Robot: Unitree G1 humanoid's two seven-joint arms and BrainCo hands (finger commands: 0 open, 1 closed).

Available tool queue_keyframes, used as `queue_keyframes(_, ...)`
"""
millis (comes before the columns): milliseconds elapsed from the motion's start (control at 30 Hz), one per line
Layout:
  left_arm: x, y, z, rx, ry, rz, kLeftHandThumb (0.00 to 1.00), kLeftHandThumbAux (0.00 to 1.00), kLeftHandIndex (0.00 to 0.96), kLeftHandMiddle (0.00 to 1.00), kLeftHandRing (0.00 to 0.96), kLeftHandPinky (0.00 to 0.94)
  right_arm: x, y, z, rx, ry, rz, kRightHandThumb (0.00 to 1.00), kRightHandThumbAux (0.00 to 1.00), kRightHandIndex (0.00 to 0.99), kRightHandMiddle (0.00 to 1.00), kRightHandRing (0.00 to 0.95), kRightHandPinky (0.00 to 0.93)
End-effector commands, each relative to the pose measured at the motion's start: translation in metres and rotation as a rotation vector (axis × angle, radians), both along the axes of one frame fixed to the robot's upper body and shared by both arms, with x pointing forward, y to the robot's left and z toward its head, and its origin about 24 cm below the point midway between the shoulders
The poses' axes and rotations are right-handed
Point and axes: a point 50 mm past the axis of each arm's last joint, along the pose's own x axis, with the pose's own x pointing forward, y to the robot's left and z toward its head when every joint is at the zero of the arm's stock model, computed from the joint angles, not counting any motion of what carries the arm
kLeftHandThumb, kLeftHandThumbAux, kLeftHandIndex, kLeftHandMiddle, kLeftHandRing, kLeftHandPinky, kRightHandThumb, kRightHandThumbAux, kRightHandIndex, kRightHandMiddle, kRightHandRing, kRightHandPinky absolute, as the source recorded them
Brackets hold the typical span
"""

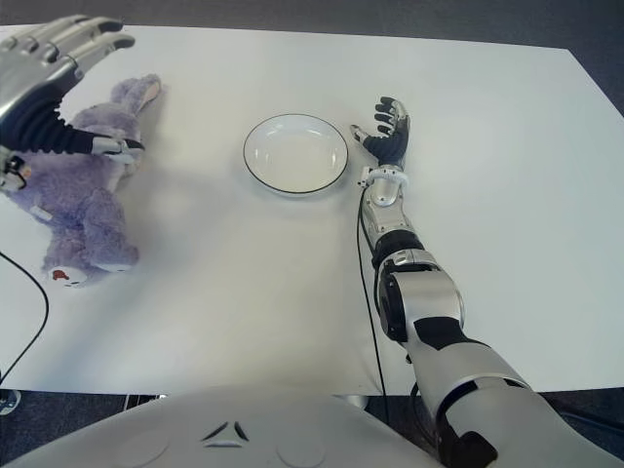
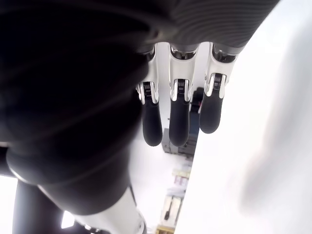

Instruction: Put the doll into the plate.

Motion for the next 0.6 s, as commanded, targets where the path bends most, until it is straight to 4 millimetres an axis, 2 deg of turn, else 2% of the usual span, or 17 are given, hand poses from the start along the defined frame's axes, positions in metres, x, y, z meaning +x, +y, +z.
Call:
queue_keyframes(33,-0.009,0.016,-0.034,-0.053,0.132,0.090,0.000,0.559,0.000,0.000,0.000,0.000,-0.103,-0.007,-0.140,0.047,0.518,-0.045,0.219,0.965,0.217,0.280,0.268,0.265)
queue_keyframes(200,-0.012,0.019,-0.045,-0.074,0.177,0.107,0.000,0.564,0.000,0.000,0.000,0.000,-0.103,-0.010,-0.140,0.050,0.520,-0.045,0.220,0.962,0.211,0.276,0.265,0.268)
queue_keyframes(400,-0.023,0.025,-0.073,-0.085,0.250,0.134,0.000,0.571,0.000,0.000,0.000,0.000,-0.102,-0.011,-0.139,0.048,0.521,-0.039,0.232,0.963,0.212,0.276,0.270,0.275)
queue_keyframes(600,-0.031,0.022,-0.078,-0.091,0.312,0.152,0.000,0.571,0.000,0.000,0.000,0.000,-0.102,-0.014,-0.139,0.057,0.524,-0.044,0.248,0.966,0.211,0.273,0.266,0.260)
